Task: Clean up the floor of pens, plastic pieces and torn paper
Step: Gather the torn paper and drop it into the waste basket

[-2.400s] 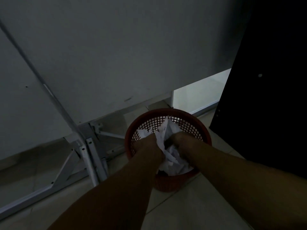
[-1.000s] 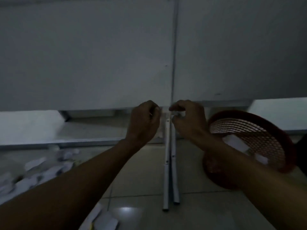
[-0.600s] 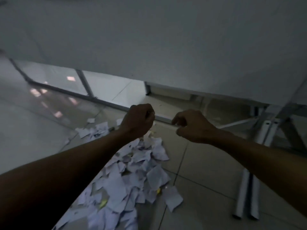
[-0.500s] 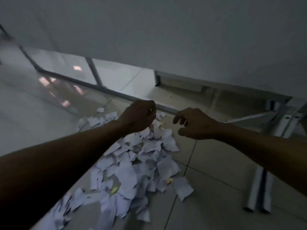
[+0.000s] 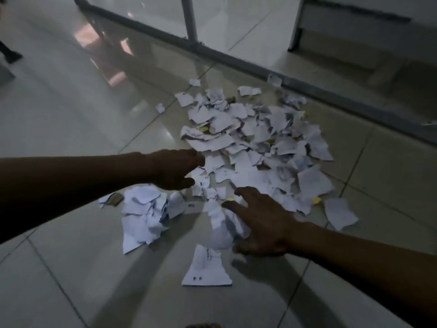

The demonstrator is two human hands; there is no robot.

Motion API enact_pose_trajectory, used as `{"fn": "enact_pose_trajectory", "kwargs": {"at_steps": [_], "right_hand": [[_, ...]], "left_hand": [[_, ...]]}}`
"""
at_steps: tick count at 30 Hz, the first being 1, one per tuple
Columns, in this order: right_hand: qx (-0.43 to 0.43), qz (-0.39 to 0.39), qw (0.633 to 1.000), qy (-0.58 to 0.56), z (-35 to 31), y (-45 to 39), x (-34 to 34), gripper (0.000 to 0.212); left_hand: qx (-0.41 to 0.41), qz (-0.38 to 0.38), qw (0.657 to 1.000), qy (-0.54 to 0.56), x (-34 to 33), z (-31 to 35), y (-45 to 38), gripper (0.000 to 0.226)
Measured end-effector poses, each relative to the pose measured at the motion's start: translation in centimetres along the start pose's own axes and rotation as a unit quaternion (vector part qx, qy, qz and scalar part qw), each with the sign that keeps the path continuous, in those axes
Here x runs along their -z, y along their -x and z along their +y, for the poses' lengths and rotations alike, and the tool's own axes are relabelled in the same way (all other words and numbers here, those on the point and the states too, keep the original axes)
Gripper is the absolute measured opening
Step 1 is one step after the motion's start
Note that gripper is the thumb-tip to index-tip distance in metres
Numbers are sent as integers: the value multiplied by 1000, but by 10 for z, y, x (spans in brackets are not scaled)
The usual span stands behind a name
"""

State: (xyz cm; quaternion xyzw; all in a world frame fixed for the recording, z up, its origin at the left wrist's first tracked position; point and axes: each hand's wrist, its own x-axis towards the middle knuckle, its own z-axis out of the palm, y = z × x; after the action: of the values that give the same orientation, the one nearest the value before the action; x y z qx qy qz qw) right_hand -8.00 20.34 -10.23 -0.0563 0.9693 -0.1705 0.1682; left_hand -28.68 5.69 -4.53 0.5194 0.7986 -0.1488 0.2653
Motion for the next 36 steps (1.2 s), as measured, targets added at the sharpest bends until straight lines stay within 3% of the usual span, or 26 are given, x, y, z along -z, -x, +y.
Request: {"fn": "enact_pose_trajectory", "kwargs": {"at_steps": [3, 6, 10, 12, 15, 19, 24, 30, 34, 36], "right_hand": [[8, -7, 1000, 9, -32, -8, -44, 115], [21, 10, 1000, -5, -60, -15, -78, 121], [13, 18, 999, 30, -76, -32, -98, 114], [-12, 20, 1000, 18, -73, -38, -102, 112], [-30, 41, 999, 13, -66, -49, -105, 105], [-72, 57, 996, -14, -66, -56, -104, 100], [-114, 91, 989, -38, -69, -66, -105, 105], [-119, 128, 983, -61, -69, -77, -108, 125], [-127, 156, 975, -91, -68, -76, -112, 143], [-158, 178, 966, -105, -72, -83, -119, 137]], "left_hand": [[43, 47, 998, 26, -53, -25, 20, 63], [135, 128, 978, 99, -108, -50, 44, 89], [306, 241, 888, 244, -167, -77, 64, 106], [372, 255, 836, 314, -195, -87, 68, 108], [410, 257, 797, 361, -223, -101, 72, 109], [380, 249, 819, 351, -228, -93, 64, 120], [342, 314, 832, 304, -227, -85, 47, 122], [195, 370, 856, 303, -212, -43, 8, 87], [161, 383, 845, 336, -202, -6, -20, 75], [143, 384, 833, 371, -199, 12, -27, 71]]}}
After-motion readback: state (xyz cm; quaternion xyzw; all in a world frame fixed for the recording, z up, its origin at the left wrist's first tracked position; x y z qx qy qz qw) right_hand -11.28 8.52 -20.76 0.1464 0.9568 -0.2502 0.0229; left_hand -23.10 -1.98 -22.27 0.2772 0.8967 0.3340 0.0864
